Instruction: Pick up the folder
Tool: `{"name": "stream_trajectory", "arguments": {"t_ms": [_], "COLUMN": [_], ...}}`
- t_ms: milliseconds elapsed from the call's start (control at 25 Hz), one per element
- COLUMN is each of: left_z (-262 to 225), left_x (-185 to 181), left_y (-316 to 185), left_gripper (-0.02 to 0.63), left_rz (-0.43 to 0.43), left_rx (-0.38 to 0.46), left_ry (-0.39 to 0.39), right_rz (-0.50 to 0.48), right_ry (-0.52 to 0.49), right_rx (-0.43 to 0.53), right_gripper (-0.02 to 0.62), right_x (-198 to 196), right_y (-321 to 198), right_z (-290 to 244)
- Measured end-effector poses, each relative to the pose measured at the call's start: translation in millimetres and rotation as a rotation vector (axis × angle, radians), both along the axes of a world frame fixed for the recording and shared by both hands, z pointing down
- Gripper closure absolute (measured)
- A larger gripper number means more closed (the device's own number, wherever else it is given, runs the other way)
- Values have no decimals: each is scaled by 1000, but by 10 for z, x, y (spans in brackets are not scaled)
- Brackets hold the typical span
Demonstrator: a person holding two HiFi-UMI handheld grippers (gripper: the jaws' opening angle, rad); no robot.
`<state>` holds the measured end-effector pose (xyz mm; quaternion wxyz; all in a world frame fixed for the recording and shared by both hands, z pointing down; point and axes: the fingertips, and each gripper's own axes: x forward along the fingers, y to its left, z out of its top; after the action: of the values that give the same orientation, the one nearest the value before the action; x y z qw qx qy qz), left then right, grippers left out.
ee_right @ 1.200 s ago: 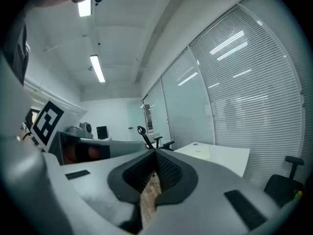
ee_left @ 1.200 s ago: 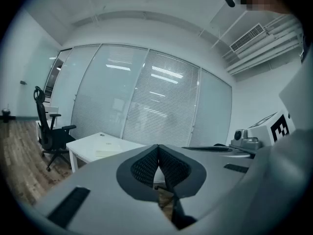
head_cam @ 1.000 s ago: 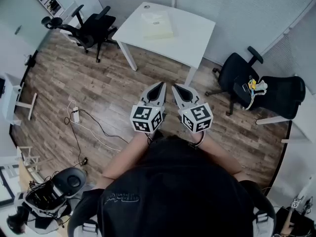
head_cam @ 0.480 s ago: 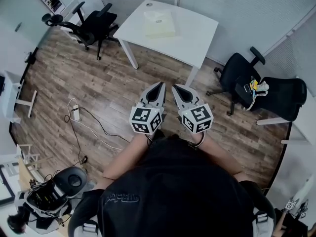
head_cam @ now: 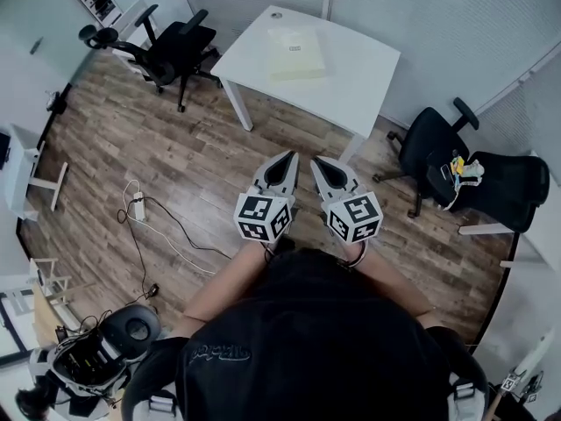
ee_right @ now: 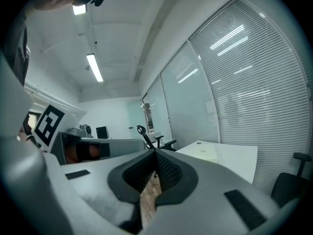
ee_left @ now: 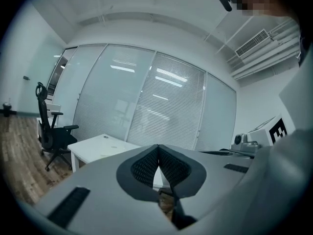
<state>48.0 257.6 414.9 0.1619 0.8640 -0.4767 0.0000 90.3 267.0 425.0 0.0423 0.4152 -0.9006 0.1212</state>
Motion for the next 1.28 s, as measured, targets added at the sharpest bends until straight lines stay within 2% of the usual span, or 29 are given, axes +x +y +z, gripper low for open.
{"name": "stream_trajectory", "arguments": {"t_ms": [320, 560, 720, 1080, 1280], "left_z": [-128, -291, -252, -40, 69], "left_x": [-668, -1053, -1294, -1447, -1431], "left_y": [-802, -1206, -1380, -1508, -1763], "left_gripper": [594, 594, 594, 594, 594], "left_rz": [-12, 76, 82, 53, 31], "left_rx": [30, 48, 29, -23, -44], "left_ry": [3, 3, 14, 33, 24], "right_rz": [13, 13, -5, -41, -38], "right_ry": [1, -7, -1, 20, 11], "right_rx": [34, 33, 27, -21, -35], "right_gripper": [574, 574, 574, 574, 574], "right_x": [-547, -1074, -1354, -1553, -1492], "right_y": [-730, -1175, -1297, -1452, -1748], "right_z": [-127, -218, -219, -34, 45]}}
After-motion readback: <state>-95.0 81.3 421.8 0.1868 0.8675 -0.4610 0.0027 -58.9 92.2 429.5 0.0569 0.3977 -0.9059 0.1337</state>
